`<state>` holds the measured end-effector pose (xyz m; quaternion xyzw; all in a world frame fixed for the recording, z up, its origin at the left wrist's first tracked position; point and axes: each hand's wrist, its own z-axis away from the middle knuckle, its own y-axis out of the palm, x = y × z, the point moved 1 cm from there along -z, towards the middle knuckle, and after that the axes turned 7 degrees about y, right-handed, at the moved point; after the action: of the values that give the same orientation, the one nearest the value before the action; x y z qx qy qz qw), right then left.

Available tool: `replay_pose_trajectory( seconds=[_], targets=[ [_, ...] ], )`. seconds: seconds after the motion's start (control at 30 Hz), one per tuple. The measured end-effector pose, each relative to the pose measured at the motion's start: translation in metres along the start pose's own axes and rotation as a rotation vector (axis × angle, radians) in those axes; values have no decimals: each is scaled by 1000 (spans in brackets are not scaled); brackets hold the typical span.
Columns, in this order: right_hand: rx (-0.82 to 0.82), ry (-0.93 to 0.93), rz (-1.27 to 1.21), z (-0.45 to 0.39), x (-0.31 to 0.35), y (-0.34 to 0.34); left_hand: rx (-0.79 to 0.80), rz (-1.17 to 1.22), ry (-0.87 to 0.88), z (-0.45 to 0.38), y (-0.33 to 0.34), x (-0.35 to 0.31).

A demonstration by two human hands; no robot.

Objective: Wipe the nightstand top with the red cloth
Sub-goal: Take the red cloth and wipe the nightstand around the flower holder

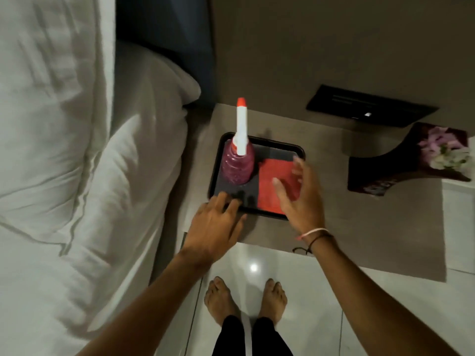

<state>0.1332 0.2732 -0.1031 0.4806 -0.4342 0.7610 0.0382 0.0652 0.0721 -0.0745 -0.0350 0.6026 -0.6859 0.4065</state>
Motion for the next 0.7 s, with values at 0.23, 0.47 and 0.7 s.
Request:
replay_pose_trajectory(
  seconds=[0.23, 0.47, 0.7],
  targets=[
    [1, 268, -48, 14, -58, -19, 14, 601, -267, -78, 45, -48],
    [8, 348, -170, 9, -63, -15, -212, 804, -707, -133, 64, -55],
    [-82, 554, -659, 6, -72, -35, -199, 1272, -682, -125, 44, -59]
  ],
)
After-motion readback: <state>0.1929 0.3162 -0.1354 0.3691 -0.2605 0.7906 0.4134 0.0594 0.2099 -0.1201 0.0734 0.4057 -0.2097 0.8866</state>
